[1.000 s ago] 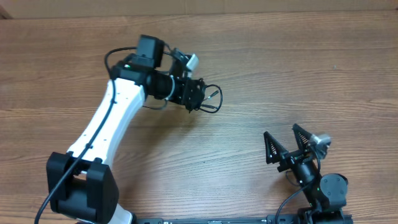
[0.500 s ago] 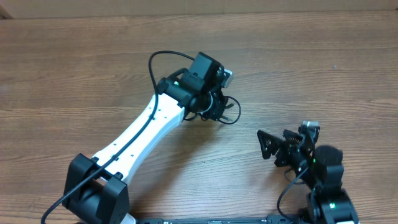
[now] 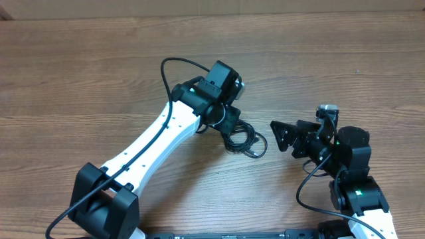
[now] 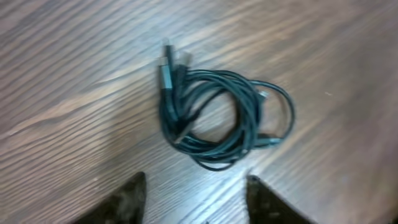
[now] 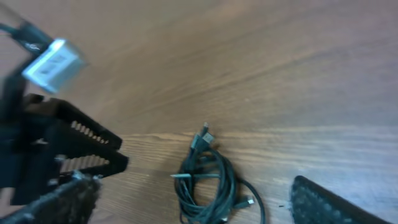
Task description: Untangle cables
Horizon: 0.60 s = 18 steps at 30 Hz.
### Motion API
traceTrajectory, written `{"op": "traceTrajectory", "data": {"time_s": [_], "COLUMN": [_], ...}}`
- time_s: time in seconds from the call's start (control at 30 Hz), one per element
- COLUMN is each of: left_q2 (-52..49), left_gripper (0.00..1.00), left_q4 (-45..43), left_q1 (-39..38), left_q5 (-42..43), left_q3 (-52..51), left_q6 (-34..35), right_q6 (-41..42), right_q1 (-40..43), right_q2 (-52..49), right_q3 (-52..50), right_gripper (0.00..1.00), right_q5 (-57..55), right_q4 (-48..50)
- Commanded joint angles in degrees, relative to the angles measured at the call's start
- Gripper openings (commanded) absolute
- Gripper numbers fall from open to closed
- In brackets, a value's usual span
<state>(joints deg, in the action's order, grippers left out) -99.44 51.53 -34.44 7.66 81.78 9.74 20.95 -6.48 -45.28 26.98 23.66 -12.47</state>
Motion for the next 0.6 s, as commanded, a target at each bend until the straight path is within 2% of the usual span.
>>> {"op": "traceTrajectory", "data": {"time_s": [0.0,0.07,0.17,0.27,0.43,0.57], "left_q2": [-0.6,-0.6,-0.9,-2.3,-7.4,-11.7], "left_gripper": [0.62,0.69,0.7,0.61,0.59,0.42], "left_q4": [-0.3,-0.8,-0.8,-0.8,0.3,1.1], "left_q1": [2.4,3.5,4.9,5.2,5.0,4.9], "left_q5": [-3.7,-2.9,-1.5,0.7,4.9,6.5], "left_q3": [-0.1,-0.1,-0.1,-0.1,-0.1,-0.1], "left_q6": [1.7,1.7,1.6,0.0,-4.9,-5.1], "right_q6": [0.1,0.1,0.1,0.1,0.1,0.1], "right_q1": [-0.3,-0.3,-0.3,-0.3,-0.3,-0.3], "right_q2": [0.1,0.1,-0.8,-3.0,-7.7,-9.8], "right_q3": [1.7,1.7,1.7,1.7,1.7,1.7], "right_gripper": [0.89,0.88,0.86,0.85,0.79,0.78], "right_q5": [1.9,1.6,-1.1,-3.3,-3.0,-3.0], "right_q4": [0.4,-0.4,-2.4,-5.1,-5.7,-5.7]}}
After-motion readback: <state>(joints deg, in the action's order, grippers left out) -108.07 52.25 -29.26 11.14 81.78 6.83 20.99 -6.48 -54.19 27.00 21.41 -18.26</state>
